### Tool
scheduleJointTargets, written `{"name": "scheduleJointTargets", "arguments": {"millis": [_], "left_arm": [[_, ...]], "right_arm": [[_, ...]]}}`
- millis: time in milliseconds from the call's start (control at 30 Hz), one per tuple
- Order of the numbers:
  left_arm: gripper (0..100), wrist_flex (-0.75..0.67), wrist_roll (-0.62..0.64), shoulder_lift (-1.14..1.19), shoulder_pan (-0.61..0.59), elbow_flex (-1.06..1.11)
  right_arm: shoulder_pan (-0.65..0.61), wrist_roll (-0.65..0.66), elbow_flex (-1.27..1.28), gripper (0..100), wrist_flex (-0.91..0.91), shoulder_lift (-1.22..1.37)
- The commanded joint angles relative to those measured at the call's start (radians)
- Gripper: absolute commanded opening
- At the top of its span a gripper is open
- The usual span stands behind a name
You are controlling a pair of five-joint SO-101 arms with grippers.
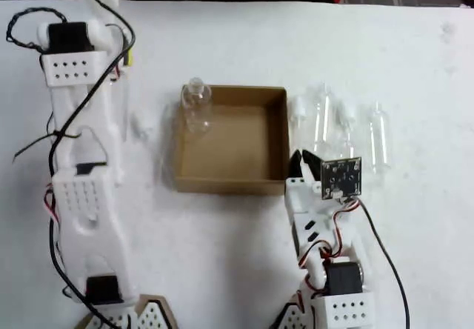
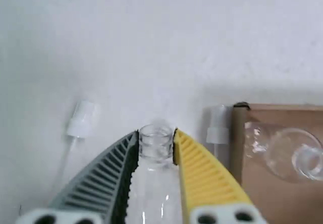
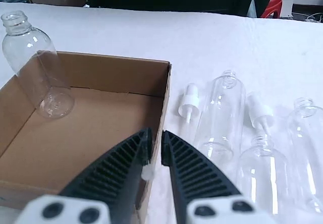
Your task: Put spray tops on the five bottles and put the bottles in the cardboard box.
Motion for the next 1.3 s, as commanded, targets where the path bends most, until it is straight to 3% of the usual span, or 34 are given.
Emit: {"name": "scheduleJointTargets", "arguments": {"millis": [0,167,600,767,1033,1167,1267], "left_arm": [[4,0.006,0.021,-0.404,0.105,0.374],[4,-0.143,0.028,-0.743,0.177,0.712],[5,-0.712,0.025,-1.425,0.288,1.573],[7,-0.858,0.021,-1.612,0.372,1.765],[4,-0.921,0.020,-1.758,0.470,1.912],[2,-1.132,0.026,-1.819,0.476,2.101],[2,-1.390,0.028,-1.891,0.493,2.308]], "right_arm": [[0.015,0.008,0.009,2.2,0.004,-0.004],[0.015,0.008,0.009,2.2,0.004,-0.004],[0.015,0.008,0.009,2.2,0.004,-0.004],[0.015,0.008,0.009,2.2,0.004,-0.004],[0.015,0.008,0.009,2.2,0.004,-0.004],[0.015,0.008,0.009,2.2,0.004,-0.004],[0.015,0.008,0.009,2.2,0.004,-0.004]]}}
